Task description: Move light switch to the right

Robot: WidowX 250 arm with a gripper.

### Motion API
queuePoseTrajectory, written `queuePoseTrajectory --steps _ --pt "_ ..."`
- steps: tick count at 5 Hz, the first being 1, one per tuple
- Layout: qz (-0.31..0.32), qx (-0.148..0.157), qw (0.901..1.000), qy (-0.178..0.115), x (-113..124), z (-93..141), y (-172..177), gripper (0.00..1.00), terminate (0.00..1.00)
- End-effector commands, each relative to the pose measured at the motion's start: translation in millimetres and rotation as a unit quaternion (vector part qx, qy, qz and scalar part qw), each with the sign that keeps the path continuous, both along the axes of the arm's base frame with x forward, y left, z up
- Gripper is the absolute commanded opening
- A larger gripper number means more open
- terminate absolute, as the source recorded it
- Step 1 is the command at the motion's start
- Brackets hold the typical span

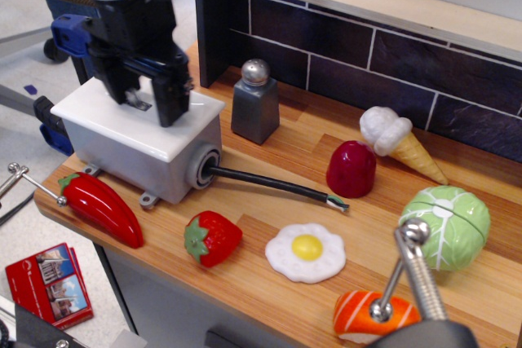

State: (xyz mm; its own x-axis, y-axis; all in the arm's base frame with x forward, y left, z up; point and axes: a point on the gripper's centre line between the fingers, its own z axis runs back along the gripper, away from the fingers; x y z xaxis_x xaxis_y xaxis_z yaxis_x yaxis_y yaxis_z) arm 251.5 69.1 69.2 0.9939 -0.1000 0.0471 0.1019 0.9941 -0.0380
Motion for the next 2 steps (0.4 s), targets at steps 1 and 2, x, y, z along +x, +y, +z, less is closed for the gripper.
queuePoseTrajectory --steps 1,2 --pt "0.008 0.001 0.9999 -0.014 6.8 8.0 -16.8 1.00 0.00" --pt "0.025 -0.005 0.9997 -0.002 12.9 16.1 -14.5 1.00 1.00"
